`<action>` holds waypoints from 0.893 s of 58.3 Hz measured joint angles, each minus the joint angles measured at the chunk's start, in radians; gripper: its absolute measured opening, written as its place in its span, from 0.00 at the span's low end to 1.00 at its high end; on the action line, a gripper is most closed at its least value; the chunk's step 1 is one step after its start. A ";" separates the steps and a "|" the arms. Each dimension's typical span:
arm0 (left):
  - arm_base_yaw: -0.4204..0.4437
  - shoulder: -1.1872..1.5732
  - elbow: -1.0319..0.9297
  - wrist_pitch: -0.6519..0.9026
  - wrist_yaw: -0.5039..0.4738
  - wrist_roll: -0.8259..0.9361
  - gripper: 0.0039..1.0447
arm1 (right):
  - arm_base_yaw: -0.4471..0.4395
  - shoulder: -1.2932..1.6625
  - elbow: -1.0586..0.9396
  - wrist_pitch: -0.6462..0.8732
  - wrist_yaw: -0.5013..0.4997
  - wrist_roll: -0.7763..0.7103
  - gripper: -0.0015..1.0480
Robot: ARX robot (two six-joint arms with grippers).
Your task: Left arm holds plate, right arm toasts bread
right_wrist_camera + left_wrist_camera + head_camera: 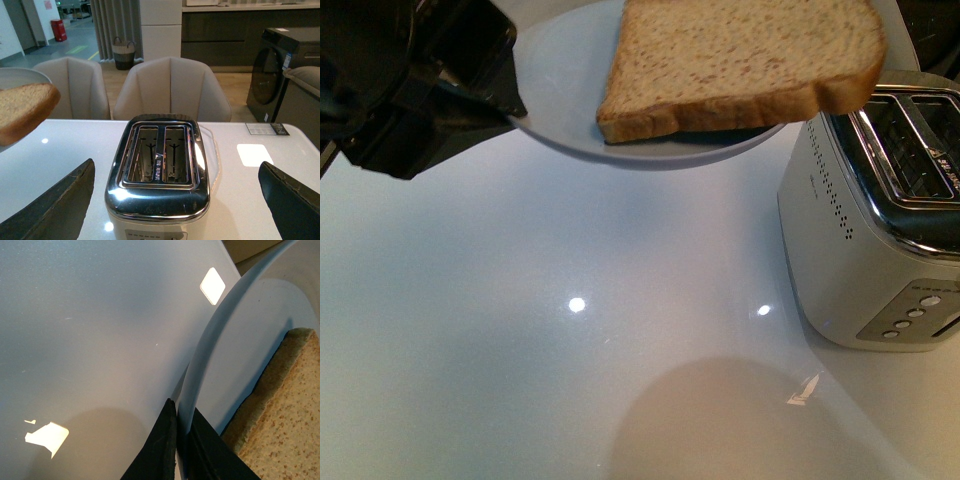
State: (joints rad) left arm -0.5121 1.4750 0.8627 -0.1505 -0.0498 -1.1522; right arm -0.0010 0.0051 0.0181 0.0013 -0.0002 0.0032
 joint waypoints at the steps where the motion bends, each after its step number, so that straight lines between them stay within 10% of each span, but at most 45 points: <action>1: -0.007 0.000 0.008 -0.005 -0.004 -0.004 0.03 | 0.000 0.000 0.000 0.000 0.000 0.000 0.91; 38: -0.087 0.000 0.081 -0.069 -0.048 -0.017 0.03 | 0.000 0.002 0.001 -0.002 -0.002 0.002 0.91; 52: -0.089 0.000 0.082 -0.070 -0.046 -0.017 0.03 | -0.014 0.308 0.175 -0.442 -0.132 0.262 0.91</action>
State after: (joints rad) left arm -0.6014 1.4754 0.9443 -0.2207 -0.0959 -1.1694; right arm -0.0151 0.3134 0.1932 -0.4404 -0.1322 0.2657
